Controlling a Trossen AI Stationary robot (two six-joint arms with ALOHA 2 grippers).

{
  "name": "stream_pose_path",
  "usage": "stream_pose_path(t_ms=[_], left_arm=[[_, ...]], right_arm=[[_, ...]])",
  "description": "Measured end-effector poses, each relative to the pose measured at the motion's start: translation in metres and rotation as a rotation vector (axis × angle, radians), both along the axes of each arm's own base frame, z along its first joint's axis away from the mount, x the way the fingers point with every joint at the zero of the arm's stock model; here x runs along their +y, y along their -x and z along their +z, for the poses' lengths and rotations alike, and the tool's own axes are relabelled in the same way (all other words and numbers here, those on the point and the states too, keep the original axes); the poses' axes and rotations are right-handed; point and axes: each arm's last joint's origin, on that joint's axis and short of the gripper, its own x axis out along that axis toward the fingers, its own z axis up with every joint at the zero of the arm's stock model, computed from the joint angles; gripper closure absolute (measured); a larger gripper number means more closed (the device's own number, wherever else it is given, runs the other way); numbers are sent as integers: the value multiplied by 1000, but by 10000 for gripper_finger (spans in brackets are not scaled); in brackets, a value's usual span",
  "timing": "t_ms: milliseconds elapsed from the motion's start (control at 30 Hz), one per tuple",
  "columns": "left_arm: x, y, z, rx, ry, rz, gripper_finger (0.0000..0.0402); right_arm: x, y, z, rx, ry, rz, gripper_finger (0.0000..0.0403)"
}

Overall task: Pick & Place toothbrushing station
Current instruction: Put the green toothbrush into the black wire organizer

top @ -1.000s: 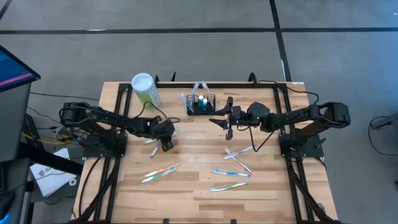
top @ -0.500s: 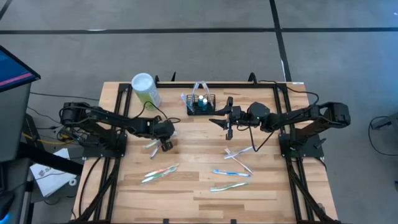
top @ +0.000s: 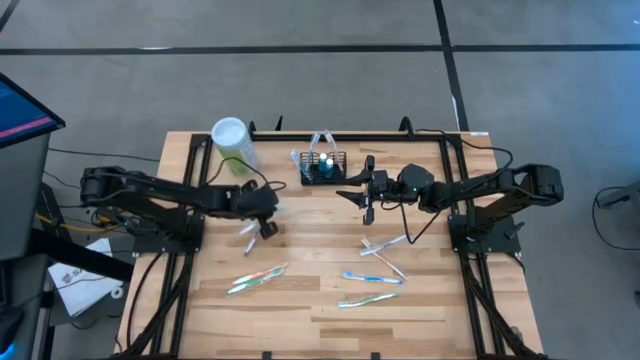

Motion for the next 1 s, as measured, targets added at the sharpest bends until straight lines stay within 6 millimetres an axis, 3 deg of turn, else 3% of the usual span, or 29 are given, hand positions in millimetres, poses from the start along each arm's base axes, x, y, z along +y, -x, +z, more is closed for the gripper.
stream_pose_path(t_ms=[367,867,1000], left_arm=[[0,-1,56,-427,-69,-30,401],[-1,-19,95,-869,-177,-172,401],[-2,-29,97,-968,-210,-210,401]], right_arm=[[0,0,0,-1,0,1,284],[6,0,4,-39,4,22,284],[6,-2,7,-50,-18,26,284]])
